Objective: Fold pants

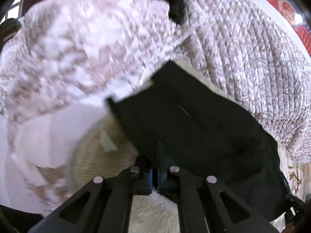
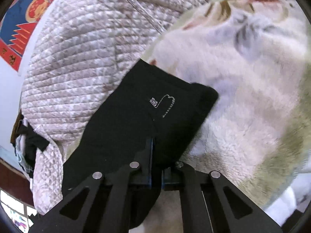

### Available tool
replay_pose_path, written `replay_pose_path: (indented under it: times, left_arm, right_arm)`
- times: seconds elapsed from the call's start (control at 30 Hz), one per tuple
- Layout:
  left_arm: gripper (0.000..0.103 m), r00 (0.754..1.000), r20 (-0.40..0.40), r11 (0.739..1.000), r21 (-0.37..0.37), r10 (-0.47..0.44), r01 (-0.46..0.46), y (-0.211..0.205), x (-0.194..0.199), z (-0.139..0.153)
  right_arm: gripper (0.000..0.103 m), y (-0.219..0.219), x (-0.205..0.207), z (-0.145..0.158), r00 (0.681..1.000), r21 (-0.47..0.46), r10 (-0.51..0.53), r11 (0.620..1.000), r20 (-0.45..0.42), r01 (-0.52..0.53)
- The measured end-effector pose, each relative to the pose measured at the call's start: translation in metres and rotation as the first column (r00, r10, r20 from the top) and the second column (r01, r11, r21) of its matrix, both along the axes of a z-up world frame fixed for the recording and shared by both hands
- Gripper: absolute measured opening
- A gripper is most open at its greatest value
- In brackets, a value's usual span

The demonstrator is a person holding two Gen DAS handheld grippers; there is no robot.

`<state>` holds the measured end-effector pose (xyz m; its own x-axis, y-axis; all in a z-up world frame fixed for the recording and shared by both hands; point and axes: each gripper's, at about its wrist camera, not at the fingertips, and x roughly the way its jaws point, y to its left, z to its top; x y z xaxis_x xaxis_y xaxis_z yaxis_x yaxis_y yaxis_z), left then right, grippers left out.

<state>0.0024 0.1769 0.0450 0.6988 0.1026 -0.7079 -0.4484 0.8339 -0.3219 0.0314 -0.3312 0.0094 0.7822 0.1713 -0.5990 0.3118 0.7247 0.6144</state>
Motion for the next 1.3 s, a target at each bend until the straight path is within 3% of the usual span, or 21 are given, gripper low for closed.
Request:
replay_pose_path:
  times: [0.1, 0.17, 0.23, 0.3, 0.37, 0.43, 0.47, 0.53, 0.6, 0.67, 0.73, 0.77, 0.8, 0.9, 1.0, 1.3]
  left_arm:
    - [0.004, 1.000, 0.027, 1.000, 0.016, -0.009, 0.008, 0.003, -0.022, 0.017]
    - [0.004, 0.999, 0.003, 0.999, 0.023, -0.035, 0.035, 0.000, -0.034, 0.015]
    - [0.004, 0.997, -0.052, 0.998, 0.024, -0.054, 0.055, -0.004, -0.037, -0.001]
    - [0.004, 0.986, -0.155, 0.998, -0.007, -0.066, 0.065, -0.005, -0.031, -0.029]
    - [0.005, 0.989, -0.141, 0.998, 0.001, -0.054, 0.055, -0.005, -0.036, -0.028]
    - [0.011, 0.991, -0.123, 0.994, 0.087, -0.049, 0.060, -0.012, -0.043, -0.010]
    - [0.011, 0.993, -0.109, 0.992, 0.119, -0.035, 0.048, -0.013, -0.049, -0.002]
    - [0.011, 0.992, -0.125, 0.983, 0.184, 0.018, 0.006, -0.010, -0.057, 0.007]
    - [0.020, 0.988, -0.142, 0.975, 0.221, 0.064, -0.031, -0.005, -0.062, 0.014]
    - [0.022, 0.983, -0.177, 0.979, 0.201, 0.054, -0.017, -0.010, -0.062, 0.025]
    - [0.026, 0.984, -0.176, 0.971, 0.236, 0.010, 0.032, -0.030, -0.058, 0.039]
    - [0.037, 0.985, -0.170, 0.963, 0.258, -0.035, 0.078, -0.045, -0.058, 0.049]
    - [0.046, 0.985, -0.160, 0.955, 0.273, -0.071, 0.113, -0.060, -0.057, 0.056]
    - [0.054, 0.978, -0.108, 0.929, 0.308, -0.177, 0.202, -0.100, -0.063, 0.074]
    - [0.056, 0.959, -0.081, 0.904, 0.322, -0.271, 0.283, -0.132, -0.062, 0.082]
    - [0.056, 0.912, -0.031, 0.859, 0.326, -0.409, 0.396, -0.185, -0.058, 0.098]
  right_arm:
    - [0.004, -0.001, -0.019, 0.014, 1.000, -0.012, 0.019, 1.000, 0.011, -0.018]
    - [0.004, -0.003, -0.033, 0.014, 1.000, -0.021, 0.024, 0.999, -0.001, -0.024]
    - [0.004, -0.011, -0.042, 0.002, 0.999, -0.026, 0.009, 1.000, -0.051, -0.010]
    - [0.005, -0.020, -0.038, -0.027, 0.986, 0.025, 0.006, 1.000, -0.164, -0.002]
    - [0.007, -0.023, -0.043, -0.038, 0.980, 0.059, -0.018, 0.998, -0.200, 0.030]
    - [0.023, -0.018, -0.053, -0.020, 0.981, -0.055, -0.056, 0.997, -0.185, 0.046]
    - [0.044, -0.017, -0.060, -0.011, 0.981, -0.111, -0.085, 0.992, -0.173, 0.066]
    - [0.047, -0.016, -0.073, 0.007, 0.978, -0.231, -0.154, 0.966, -0.143, 0.118]
    - [0.047, -0.012, -0.082, 0.028, 0.980, -0.328, -0.176, 0.935, -0.096, 0.136]
    - [0.047, 0.005, -0.079, 0.043, 0.991, -0.409, -0.107, 0.910, -0.078, 0.066]
    - [0.052, 0.034, -0.074, 0.052, 0.995, -0.471, 0.010, 0.880, -0.101, -0.057]
    - [0.060, 0.047, -0.072, 0.054, 0.991, -0.489, 0.057, 0.866, -0.117, -0.108]
    - [0.064, 0.065, -0.069, 0.057, 0.983, -0.512, 0.122, 0.841, -0.139, -0.177]
    - [0.064, 0.106, -0.071, 0.062, 0.957, -0.566, 0.236, 0.772, -0.165, -0.288]
    - [0.064, 0.130, -0.076, 0.066, 0.940, -0.600, 0.301, 0.726, -0.161, -0.336]
    - [0.064, 0.140, -0.086, 0.077, 0.935, -0.617, 0.329, 0.711, -0.132, -0.337]
